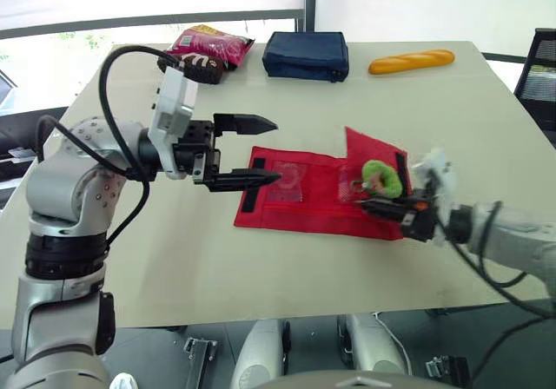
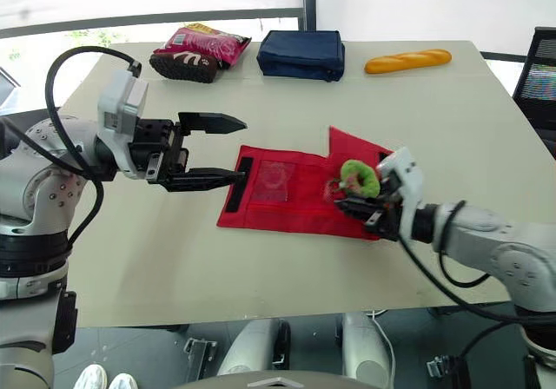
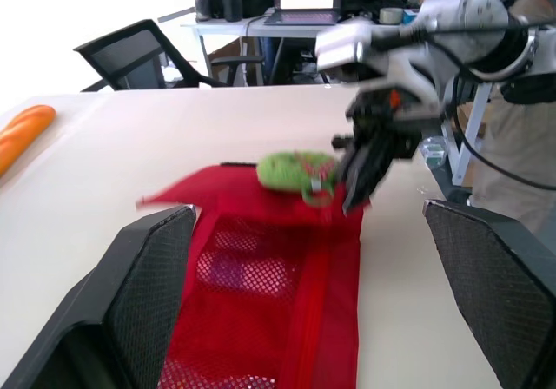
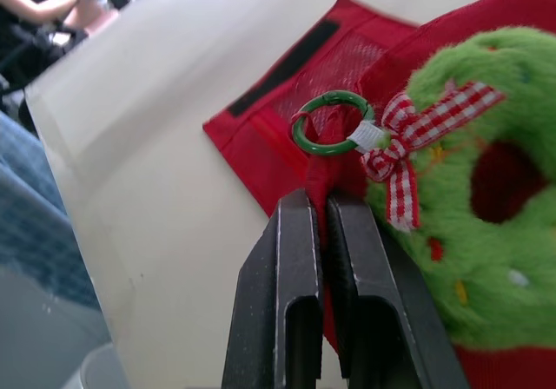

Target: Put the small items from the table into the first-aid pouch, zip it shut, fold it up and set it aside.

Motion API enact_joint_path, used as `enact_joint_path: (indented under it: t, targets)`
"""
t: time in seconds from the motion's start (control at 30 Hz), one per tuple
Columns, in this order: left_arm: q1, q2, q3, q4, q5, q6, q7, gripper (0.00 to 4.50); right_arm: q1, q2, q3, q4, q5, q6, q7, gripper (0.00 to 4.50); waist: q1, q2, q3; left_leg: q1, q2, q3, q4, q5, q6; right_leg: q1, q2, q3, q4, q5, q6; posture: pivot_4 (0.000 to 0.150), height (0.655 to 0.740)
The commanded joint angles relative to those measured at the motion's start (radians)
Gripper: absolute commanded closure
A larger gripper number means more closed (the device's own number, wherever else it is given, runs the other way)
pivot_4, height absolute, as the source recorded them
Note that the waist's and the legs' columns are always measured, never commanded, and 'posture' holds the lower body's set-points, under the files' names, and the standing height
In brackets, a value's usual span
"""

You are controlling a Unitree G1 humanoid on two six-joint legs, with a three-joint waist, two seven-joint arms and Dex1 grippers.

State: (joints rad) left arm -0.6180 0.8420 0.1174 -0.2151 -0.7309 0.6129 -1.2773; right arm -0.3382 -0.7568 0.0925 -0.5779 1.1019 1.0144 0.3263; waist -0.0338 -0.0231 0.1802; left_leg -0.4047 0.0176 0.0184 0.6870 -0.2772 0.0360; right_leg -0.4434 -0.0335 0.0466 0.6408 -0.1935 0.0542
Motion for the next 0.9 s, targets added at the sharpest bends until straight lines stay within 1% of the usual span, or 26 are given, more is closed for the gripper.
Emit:
enact_joint_path:
  t: [0.03, 0.13, 0.2, 0.27, 0.37, 0.4, 0.47, 0.5, 0.6, 0.73, 0.83, 0.9]
  targets:
    - [0.009, 0.016, 0.047, -0.046, -0.018, 0.003, 0.034, 0.0, -0.013, -0.006, 0.1, -0.022, -0.151, -0.026, 0.045, 4.44, 0.002, 0.0, 0.0, -0.001, 0.0, 0.0, 0.0, 0.0, 0.0, 0.0, 0.0, 0.0, 0.0, 0.0, 0.0, 0.15, 0.7134]
    - [0.02, 0.015, 0.059, -0.061, -0.028, 0.012, 0.057, 0.0, -0.015, -0.008, 0.151, -0.001, -0.278, -0.055, 0.047, 4.44, 0.002, 0.0, 0.0, -0.004, 0.0, 0.0, 0.001, 0.0, 0.0, -0.003, 0.0, -0.001, 0.001, 0.0, 0.0, 0.15, 0.7134]
    - [0.042, 0.02, 0.071, -0.08, -0.036, 0.021, 0.068, 0.0, -0.003, -0.029, 0.155, -0.001, -0.328, -0.08, 0.093, 3.8, 0.002, 0.0, 0.0, -0.005, 0.0, 0.0, 0.003, 0.0, 0.0, -0.005, 0.0, -0.002, 0.001, 0.0, 0.0, 0.15, 0.7134]
    - [0.062, 0.023, 0.078, -0.095, -0.041, 0.027, 0.079, 0.0, 0.013, -0.046, 0.121, -0.012, -0.317, -0.088, 0.15, 3.26, 0.002, 0.0, 0.0, -0.006, 0.0, 0.0, 0.003, 0.0, 0.0, -0.005, 0.0, -0.002, 0.001, 0.0, 0.0, 0.15, 0.7134]
    - [0.087, 0.025, 0.085, -0.103, -0.036, 0.028, 0.098, 0.0, 0.041, -0.07, 0.05, -0.039, -0.274, -0.089, 0.225, 1.63, 0.004, 0.0, 0.0, -0.006, 0.0, -0.001, 0.004, 0.0, 0.0, -0.005, 0.0, -0.003, 0.001, 0.0, 0.0, 0.15, 0.7134]
    - [0.093, 0.024, 0.088, -0.105, -0.037, 0.03, 0.105, 0.0, 0.05, -0.074, 0.026, -0.046, -0.259, -0.087, 0.24, 1.14, 0.005, 0.0, 0.0, -0.006, 0.0, -0.002, 0.004, 0.0, 0.0, -0.005, 0.0, -0.004, 0.001, 0.0, 0.0, 0.15, 0.7134]
    - [0.131, 0.021, 0.106, -0.104, -0.034, 0.04, 0.134, 0.0, 0.078, -0.101, -0.072, -0.075, -0.188, -0.087, 0.293, 0.2, 0.009, 0.0, 0.0, -0.007, 0.0, -0.002, 0.004, 0.0, 0.0, -0.005, 0.0, -0.004, 0.001, 0.0, 0.0, 0.15, 0.7134]
    - [0.151, 0.019, 0.116, -0.105, -0.034, 0.046, 0.149, 0.0, 0.092, -0.114, -0.113, -0.088, -0.162, -0.093, 0.318, 0.08, 0.01, 0.0, 0.0, -0.006, 0.0, -0.002, 0.004, 0.0, 0.0, -0.004, 0.0, -0.004, 0.001, 0.0, 0.0, 0.15, 0.7134]
    - [0.207, 0.013, 0.141, -0.102, -0.033, 0.076, 0.209, 0.0, 0.128, -0.137, -0.21, -0.108, -0.135, -0.13, 0.368, 0.08, 0.011, 0.0, 0.0, -0.006, 0.0, -0.002, 0.004, 0.0, 0.0, -0.004, 0.0, -0.004, 0.001, 0.0, 0.0, 0.15, 0.7134]
    - [0.313, -0.012, 0.177, -0.068, -0.02, 0.144, 0.333, 0.0, 0.176, -0.145, -0.315, -0.105, -0.188, -0.226, 0.416, 0.08, 0.016, -0.001, -0.001, -0.005, 0.001, -0.002, 0.004, 0.0, 0.0, -0.004, 0.0, -0.004, 0.002, 0.0, 0.0, 0.15, 0.7134]
    - [0.352, -0.03, 0.185, -0.055, -0.012, 0.164, 0.395, 0.0, 0.192, -0.129, -0.366, -0.098, -0.196, -0.283, 0.448, 0.08, 0.02, -0.001, -0.001, -0.005, 0.001, -0.002, 0.004, 0.0, 0.0, -0.004, 0.001, -0.004, 0.002, 0.0, 0.0, 0.15, 0.7134]
    - [0.358, -0.061, 0.184, -0.036, -0.005, 0.185, 0.463, 0.0, 0.184, -0.132, -0.39, -0.092, -0.2, -0.302, 0.451, 0.08, 0.022, -0.001, -0.001, -0.006, 0.001, -0.002, 0.006, 0.0, 0.0, -0.004, 0.0, -0.004, 0.002, 0.0, 0.0, 0.15, 0.7134]
